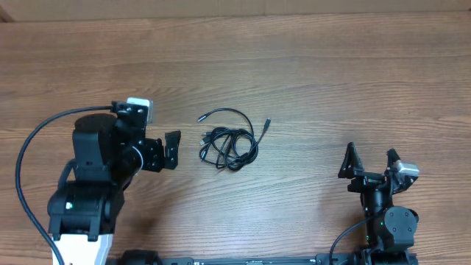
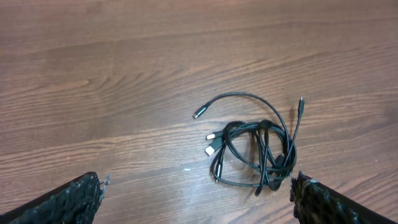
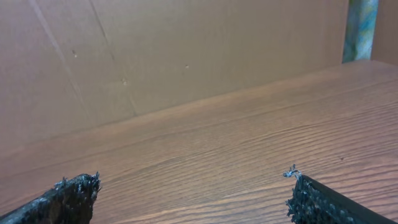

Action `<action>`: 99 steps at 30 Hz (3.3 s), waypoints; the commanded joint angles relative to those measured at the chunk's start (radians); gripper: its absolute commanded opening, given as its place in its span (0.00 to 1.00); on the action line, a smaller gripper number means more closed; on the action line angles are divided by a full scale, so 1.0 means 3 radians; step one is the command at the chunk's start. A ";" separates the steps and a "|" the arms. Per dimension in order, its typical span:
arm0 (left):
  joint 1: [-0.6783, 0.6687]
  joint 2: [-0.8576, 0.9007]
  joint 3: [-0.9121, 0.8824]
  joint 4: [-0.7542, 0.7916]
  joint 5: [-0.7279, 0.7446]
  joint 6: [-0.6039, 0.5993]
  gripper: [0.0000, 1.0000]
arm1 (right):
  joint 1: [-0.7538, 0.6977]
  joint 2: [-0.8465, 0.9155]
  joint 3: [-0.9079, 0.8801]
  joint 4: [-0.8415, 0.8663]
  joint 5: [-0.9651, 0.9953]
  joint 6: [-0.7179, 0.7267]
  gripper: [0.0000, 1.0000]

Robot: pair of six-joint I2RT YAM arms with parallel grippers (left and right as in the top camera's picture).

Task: Untangle cables
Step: 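Move the left gripper forward over the black cable bundle, then lower the left gripper and close it on the cable bundle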

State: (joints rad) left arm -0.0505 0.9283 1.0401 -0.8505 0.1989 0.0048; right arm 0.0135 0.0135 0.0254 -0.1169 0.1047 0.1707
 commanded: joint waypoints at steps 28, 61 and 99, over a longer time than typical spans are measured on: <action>-0.0317 0.0832 0.0184 -0.0099 0.0177 0.0289 1.00 | -0.0009 -0.0036 0.0001 0.0017 0.0023 -0.0014 1.00; -0.0946 0.2492 0.0345 0.0338 -0.0435 -0.0434 1.00 | -0.0009 -0.0036 0.0001 0.0017 0.0023 -0.0014 1.00; -0.0946 0.3080 0.0341 0.0533 -0.0523 -0.0617 0.57 | -0.0009 -0.0036 0.0001 0.0017 0.0023 -0.0015 1.00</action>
State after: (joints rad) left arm -0.3313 1.8378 1.1213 -0.6907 0.0547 -0.1799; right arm 0.0135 0.0135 0.0254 -0.1169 0.1043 0.1707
